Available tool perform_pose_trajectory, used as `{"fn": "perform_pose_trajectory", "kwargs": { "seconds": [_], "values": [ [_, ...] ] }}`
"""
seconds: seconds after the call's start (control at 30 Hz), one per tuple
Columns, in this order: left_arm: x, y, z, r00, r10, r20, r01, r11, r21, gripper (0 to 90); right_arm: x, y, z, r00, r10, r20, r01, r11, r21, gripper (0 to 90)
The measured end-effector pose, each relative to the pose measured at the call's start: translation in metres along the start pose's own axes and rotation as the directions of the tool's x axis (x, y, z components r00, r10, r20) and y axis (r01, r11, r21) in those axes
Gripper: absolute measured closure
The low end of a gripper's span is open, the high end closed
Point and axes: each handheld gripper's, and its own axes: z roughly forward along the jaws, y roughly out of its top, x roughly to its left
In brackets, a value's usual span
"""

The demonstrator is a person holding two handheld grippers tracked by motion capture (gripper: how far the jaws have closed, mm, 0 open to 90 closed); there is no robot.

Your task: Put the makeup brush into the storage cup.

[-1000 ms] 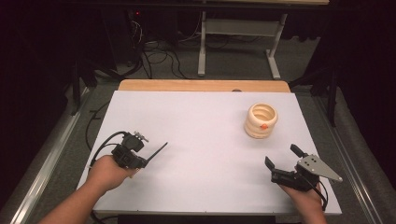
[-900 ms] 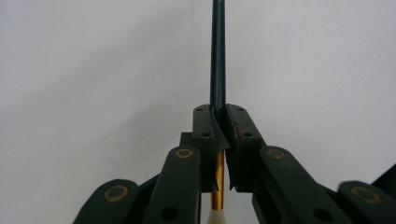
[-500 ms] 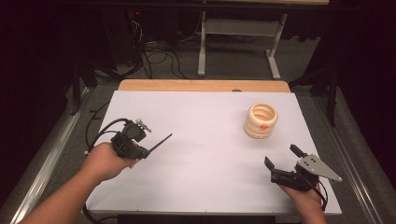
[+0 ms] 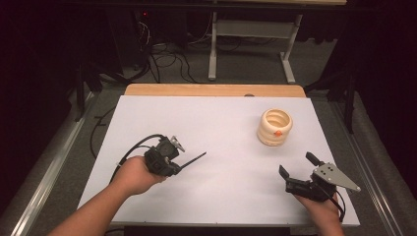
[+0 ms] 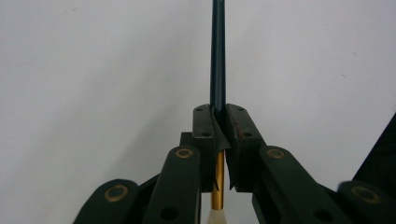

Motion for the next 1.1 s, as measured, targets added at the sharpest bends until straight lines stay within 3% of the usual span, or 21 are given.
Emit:
{"fn": "perform_pose_trajectory", "kwargs": {
  "seconds": [0.23,0.53,0.83,0.97,1.1],
  "values": [
    [-0.009,0.005,0.010,0.9974,0.072,0.003,-0.072,0.9973,0.015,83.4,0.000,0.000,0.000,1.0000,0.001,-0.002,-0.001,1.000,0.002,2.5],
    [-0.018,0.008,0.021,0.9925,0.119,0.026,-0.120,0.9927,0.016,83.4,0.001,0.000,0.001,0.9999,-0.007,-0.007,0.007,1.000,0.002,2.5],
    [-0.020,0.009,0.022,0.9918,0.125,0.026,-0.125,0.9921,0.006,83.4,0.006,0.001,0.005,0.9995,-0.029,-0.014,0.028,1.000,-0.005,2.5],
    [-0.019,0.009,0.023,0.9919,0.124,0.030,-0.124,0.9923,0.005,83.4,0.020,0.017,0.018,0.9969,-0.056,-0.055,0.056,0.998,-0.001,4.2],
    [-0.017,0.010,0.026,0.9919,0.120,0.041,-0.121,0.9925,0.020,83.4,0.028,0.025,0.031,0.9945,-0.085,-0.062,0.086,0.996,0.008,6.2]
  ]
}}
